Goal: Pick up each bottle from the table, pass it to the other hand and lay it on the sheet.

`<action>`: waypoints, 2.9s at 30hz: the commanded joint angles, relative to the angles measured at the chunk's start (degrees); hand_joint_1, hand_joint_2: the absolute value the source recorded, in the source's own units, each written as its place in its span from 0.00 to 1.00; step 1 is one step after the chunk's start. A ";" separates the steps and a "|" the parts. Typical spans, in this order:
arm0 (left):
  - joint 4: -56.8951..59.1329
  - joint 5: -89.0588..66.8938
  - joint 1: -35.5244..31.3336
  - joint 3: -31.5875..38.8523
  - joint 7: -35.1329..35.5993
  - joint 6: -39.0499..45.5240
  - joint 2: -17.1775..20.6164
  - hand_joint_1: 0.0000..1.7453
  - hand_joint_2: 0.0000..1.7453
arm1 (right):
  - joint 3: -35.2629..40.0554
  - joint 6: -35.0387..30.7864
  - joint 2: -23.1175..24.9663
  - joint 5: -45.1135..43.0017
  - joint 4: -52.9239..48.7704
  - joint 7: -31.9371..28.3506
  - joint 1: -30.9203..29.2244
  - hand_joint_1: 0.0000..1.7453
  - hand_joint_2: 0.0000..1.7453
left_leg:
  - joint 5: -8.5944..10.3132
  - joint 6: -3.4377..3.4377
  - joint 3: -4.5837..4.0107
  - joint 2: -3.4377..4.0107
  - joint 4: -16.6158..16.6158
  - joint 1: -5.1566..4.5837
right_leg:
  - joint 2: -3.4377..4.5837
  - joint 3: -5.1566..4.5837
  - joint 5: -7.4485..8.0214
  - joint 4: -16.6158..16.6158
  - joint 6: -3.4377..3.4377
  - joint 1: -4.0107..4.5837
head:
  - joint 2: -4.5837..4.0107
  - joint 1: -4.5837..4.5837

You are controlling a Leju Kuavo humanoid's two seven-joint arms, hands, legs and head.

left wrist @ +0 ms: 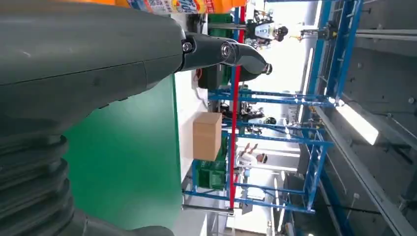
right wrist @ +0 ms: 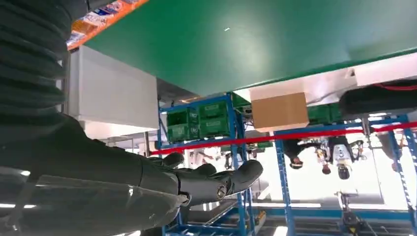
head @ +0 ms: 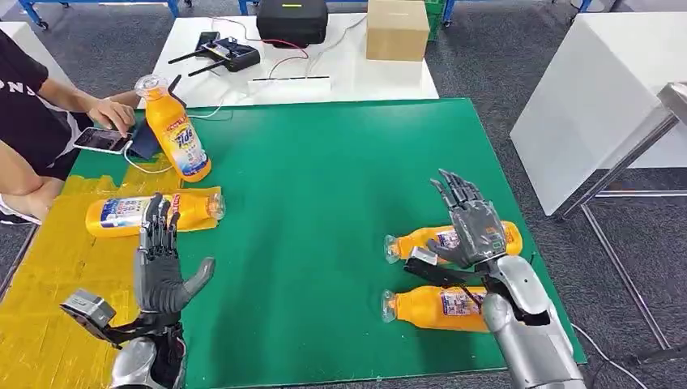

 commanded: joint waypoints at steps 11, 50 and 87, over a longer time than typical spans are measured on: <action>7.18 0.65 -3.15 -1.13 -0.15 -2.20 0.58 0.00 1.00 | 0.48 2.43 -0.13 1.33 21.67 0.13 -12.55 0.00 1.00 | -0.08 -0.10 0.26 0.06 -0.04 0.05 | 0.00 0.25 -0.06 -0.06 -0.04 0.05 | 0.00 -0.02; 10.68 1.09 -3.60 -0.33 -0.14 -1.84 1.94 0.00 1.00 | 7.65 14.55 -10.89 -10.91 15.92 -3.59 -14.32 0.00 1.00 | -0.02 -0.05 0.10 0.06 -0.02 -0.01 | 0.02 0.11 -0.01 -0.02 -0.02 -0.01 | 0.00 -0.02; 17.89 1.96 -8.57 -2.20 -1.43 -2.53 2.89 0.00 1.00 | 34.04 33.69 -29.63 -23.64 15.64 -6.99 -27.33 0.00 1.00 | 0.05 0.03 -0.01 -0.28 0.03 -0.11 | -0.47 0.11 -0.02 -0.02 -0.02 -0.13 | 0.00 -0.02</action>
